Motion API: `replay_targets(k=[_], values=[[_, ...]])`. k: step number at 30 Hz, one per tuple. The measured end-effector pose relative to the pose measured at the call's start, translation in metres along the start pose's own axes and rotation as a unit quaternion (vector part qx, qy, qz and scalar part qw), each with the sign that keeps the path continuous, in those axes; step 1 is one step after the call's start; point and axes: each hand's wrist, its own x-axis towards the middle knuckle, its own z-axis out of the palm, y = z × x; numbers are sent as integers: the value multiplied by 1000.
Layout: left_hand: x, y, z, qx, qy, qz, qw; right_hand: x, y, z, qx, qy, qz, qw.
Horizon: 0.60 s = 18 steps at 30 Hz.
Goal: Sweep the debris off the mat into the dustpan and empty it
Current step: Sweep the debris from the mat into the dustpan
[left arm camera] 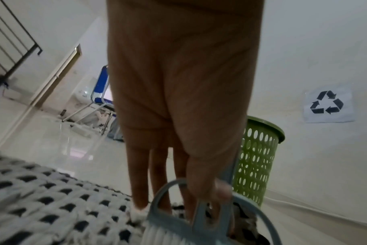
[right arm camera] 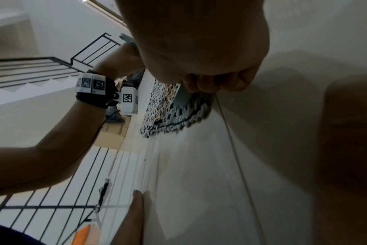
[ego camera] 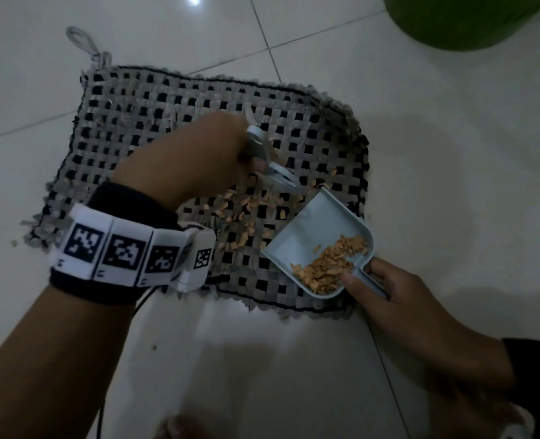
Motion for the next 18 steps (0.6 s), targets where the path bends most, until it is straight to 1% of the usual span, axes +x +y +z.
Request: replay_targets(k=[3,5,6,8,9,11,14,15,16,17,18], values=[[9,13,0,-21,70,79,994,-6,0,-13,0,-12,0,1000],[19,27,7,-40,102,123,986,-9,4,-23,-4,-18,3,1000],[25,34,10,-51,109,136,983,-11,6,-28,-8,-18,3,1000],[35,41,16,-55,99,150,982,-14,11,-35,-16,-13,5,1000],[37,43,17,-42,83,148,985,-15,13,-37,-17,-9,7,1000],[39,39,16,-18,45,122,991,-17,15,-39,-17,-5,9,1000],[41,21,10,50,-21,53,997,-20,19,-39,-26,-8,11,1000],[40,15,8,59,-31,31,997,-21,20,-39,-28,-11,11,999],[39,10,5,55,-31,15,998,-22,21,-39,-28,-15,13,999],[37,6,2,43,-16,14,999,-23,21,-39,-23,-21,14,999],[35,7,0,26,14,34,999,-23,21,-38,-19,-25,16,999]])
